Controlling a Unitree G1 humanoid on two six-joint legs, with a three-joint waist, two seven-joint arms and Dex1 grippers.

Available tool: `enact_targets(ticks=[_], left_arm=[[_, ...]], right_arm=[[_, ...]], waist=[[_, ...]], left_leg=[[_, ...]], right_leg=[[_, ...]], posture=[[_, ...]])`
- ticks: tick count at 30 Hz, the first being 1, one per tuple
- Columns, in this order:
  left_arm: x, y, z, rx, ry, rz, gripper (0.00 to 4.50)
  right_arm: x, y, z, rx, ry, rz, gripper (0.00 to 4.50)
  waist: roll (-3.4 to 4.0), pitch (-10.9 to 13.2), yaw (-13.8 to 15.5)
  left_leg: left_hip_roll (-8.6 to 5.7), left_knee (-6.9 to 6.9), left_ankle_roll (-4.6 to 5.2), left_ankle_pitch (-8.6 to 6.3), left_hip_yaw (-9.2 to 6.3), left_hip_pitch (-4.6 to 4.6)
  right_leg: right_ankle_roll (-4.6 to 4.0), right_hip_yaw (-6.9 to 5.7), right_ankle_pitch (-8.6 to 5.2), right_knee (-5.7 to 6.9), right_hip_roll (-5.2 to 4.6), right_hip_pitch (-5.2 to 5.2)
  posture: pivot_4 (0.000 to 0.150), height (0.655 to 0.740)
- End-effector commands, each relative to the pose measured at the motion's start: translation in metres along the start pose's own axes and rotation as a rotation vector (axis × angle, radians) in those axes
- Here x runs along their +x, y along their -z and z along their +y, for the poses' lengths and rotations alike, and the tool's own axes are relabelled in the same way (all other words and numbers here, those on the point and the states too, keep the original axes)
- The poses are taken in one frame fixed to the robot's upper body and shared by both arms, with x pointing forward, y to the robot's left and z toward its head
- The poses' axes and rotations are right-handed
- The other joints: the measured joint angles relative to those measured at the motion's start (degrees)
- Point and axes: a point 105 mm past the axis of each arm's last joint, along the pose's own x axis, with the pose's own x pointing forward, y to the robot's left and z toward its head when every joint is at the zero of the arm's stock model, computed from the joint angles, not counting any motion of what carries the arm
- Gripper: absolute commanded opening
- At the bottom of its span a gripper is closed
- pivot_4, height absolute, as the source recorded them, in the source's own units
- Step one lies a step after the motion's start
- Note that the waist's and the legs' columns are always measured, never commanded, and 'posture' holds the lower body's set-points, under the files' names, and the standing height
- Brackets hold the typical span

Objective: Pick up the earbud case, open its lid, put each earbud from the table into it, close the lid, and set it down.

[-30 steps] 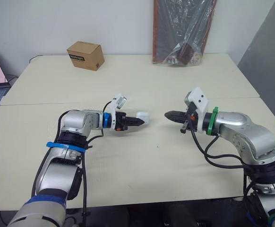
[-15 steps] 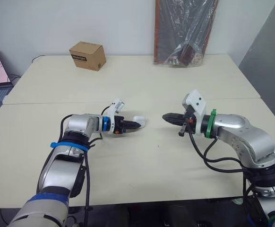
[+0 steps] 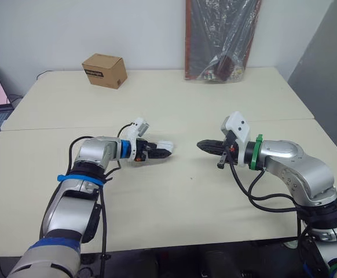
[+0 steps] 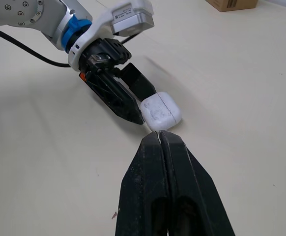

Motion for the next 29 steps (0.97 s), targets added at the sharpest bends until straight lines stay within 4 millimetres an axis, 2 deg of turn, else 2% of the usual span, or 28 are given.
enact_targets(ticks=[1,4,7,12,15,17,19,23,26,29], left_arm=[[-0.030,0.023,0.020,-0.012,-0.127,0.069,4.31],[-0.044,0.027,0.018,0.035,-0.146,0.051,4.31],[-0.058,0.019,0.011,0.051,-0.147,-0.042,4.31],[-0.076,0.010,0.002,0.094,-0.207,-0.181,4.31],[-0.085,0.014,-0.009,0.093,-0.224,-0.236,4.31],[-0.094,0.019,-0.019,0.111,-0.262,-0.321,4.31],[-0.101,0.038,-0.025,0.075,-0.307,-0.329,4.31],[-0.111,0.067,-0.022,0.043,-0.410,-0.284,4.31],[-0.118,0.077,-0.020,0.032,-0.450,-0.311,4.31],[-0.122,0.083,-0.020,0.044,-0.461,-0.332,4.31]], right_arm=[[-0.001,-0.011,0.002,-0.047,-0.014,-0.034,0.00],[-0.001,-0.011,0.004,-0.050,-0.020,-0.042,0.00],[-0.001,-0.013,0.006,-0.047,-0.019,-0.059,0.00],[-0.005,-0.017,0.022,-0.007,-0.022,-0.099,0.00],[-0.011,-0.014,0.033,0.023,0.035,-0.143,0.00],[-0.015,-0.001,0.040,0.082,0.087,-0.153,0.00],[-0.018,0.013,0.045,0.140,0.136,-0.141,0.00],[-0.024,0.028,0.049,0.197,0.188,-0.130,0.00],[-0.032,0.040,0.056,0.223,0.188,-0.122,0.00],[-0.035,0.049,0.061,0.231,0.184,-0.110,0.00]], waist=[[0.00,0.0,-0.6],[0.01,0.0,-1.1],[0.01,0.0,-1.1],[0.00,0.0,-0.5],[-0.01,0.0,0.3],[-0.03,0.0,0.6],[-0.03,0.0,0.8],[-0.03,0.0,0.9],[-0.04,0.0,1.3],[-0.04,0.0,1.6]], left_leg=[[0.02,-0.02,0.00,0.00,-0.01,0.01],[0.07,-0.06,0.01,-0.01,-0.03,0.02],[0.09,-0.08,0.01,-0.01,-0.03,-0.02],[0.08,-0.06,0.00,-0.01,-0.03,-0.18],[0.07,-0.06,-0.01,-0.01,-0.03,-0.29],[0.04,-0.06,-0.02,-0.01,-0.01,-0.40],[0.01,-0.04,-0.05,-0.03,0.00,-0.46],[-0.11,-0.04,-0.09,-0.04,0.05,-0.47],[-0.12,0.01,-0.08,-0.02,0.04,-0.27],[-0.12,0.01,-0.09,-0.02,0.05,-0.01]], right_leg=[[-0.01,0.02,0.00,0.00,0.03,-0.01],[-0.05,0.02,-0.03,-0.01,0.08,-0.03],[-0.05,0.02,-0.03,-0.03,0.07,-0.05],[-0.05,-0.04,-0.04,-0.07,0.00,-0.13],[-0.05,-0.04,-0.03,-0.09,-0.06,-0.22],[-0.06,-0.04,-0.03,-0.07,-0.11,-0.30],[-0.10,-0.05,0.00,-0.09,-0.23,-0.31],[0.09,-0.02,-0.11,-0.11,-0.40,-0.33],[0.12,-0.05,-0.09,-0.10,-0.36,-0.18],[-0.24,-0.04,-0.31,-0.16,-0.36,0.08]], posture=[[0.150,0.7400],[0.150,0.7400],[0.150,0.7400],[0.150,0.7400],[0.150,0.7400],[0.150,0.7400],[0.150,0.7400],[0.150,0.7400],[0.150,0.7400],[0.150,0.7400]])
